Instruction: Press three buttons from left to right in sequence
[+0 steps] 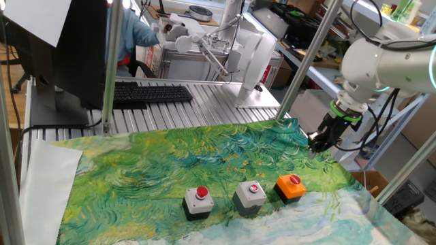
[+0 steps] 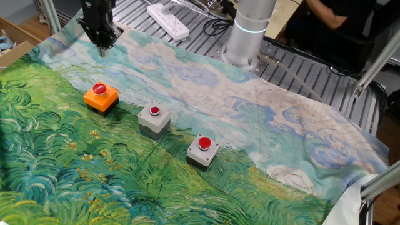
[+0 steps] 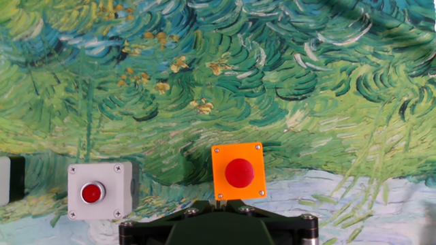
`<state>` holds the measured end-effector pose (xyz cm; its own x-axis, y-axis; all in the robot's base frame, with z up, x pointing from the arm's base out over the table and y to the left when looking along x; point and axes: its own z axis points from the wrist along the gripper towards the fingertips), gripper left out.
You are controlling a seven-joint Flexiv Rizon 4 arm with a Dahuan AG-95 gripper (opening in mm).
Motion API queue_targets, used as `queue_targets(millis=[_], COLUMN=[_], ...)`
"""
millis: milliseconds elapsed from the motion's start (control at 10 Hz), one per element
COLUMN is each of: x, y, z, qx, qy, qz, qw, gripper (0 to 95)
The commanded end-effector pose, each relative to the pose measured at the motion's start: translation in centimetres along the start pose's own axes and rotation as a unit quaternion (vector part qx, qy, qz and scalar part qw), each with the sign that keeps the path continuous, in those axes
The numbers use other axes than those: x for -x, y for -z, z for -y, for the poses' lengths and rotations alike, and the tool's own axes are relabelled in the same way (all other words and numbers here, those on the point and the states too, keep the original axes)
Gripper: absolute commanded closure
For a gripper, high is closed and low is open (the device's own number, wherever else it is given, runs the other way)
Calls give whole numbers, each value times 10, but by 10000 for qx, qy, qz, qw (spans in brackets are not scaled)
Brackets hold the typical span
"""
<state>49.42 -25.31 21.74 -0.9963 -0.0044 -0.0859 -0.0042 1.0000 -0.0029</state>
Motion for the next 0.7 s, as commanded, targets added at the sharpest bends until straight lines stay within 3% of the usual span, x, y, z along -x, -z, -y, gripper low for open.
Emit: queue_targets(millis=[100,400,700], x=[-2,-5,-6], y=[0,3,1], z=[0,3,18], qx=[24,37,94], qy=[-11,-48,-9], qz=[-23,-37,-65], qw=[10000,10000,9999], gripper=[950,950,950])
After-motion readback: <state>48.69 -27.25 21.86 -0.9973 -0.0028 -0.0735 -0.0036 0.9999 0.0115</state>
